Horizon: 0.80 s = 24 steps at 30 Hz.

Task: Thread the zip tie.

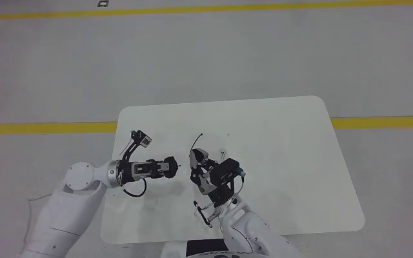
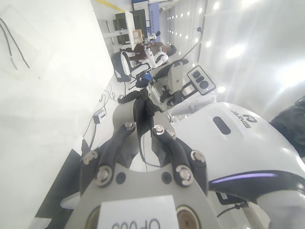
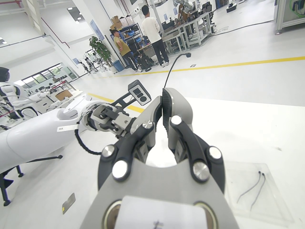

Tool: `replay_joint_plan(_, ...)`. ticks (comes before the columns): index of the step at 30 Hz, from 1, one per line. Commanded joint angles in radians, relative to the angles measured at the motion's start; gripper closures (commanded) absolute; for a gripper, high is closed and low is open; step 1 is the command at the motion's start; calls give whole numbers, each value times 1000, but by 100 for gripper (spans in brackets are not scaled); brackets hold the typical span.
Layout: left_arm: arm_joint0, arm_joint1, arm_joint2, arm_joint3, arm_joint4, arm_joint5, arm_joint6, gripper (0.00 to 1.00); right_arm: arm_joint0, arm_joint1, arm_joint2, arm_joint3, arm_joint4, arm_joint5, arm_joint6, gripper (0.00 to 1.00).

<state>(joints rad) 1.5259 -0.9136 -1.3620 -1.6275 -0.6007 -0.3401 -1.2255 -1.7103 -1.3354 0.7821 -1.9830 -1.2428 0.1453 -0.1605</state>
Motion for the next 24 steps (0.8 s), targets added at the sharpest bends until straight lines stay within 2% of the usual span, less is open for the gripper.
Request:
replay_joint_plan(1, 9, -6, 5, -15, 39, 0, 41, 100, 0, 0, 0, 0, 0, 0, 0, 100)
replay_joint_plan(5, 21, -21, 6, -35, 77, 0, 118, 100, 0, 0, 0, 0, 0, 0, 0, 100)
replay_joint_plan(12, 28, -51, -3, -55, 106, 0, 169, 100, 0, 0, 0, 0, 0, 0, 0, 100)
replay_joint_plan(16, 30, -69, -18, -57, 99, 0, 173, 100, 0, 0, 0, 0, 0, 0, 0, 100)
replay_joint_plan(19, 29, -83, -28, -56, 81, 0, 151, 100, 0, 0, 0, 0, 0, 0, 0, 100)
replay_joint_plan(24, 29, -83, -28, -56, 81, 0, 151, 100, 0, 0, 0, 0, 0, 0, 0, 100)
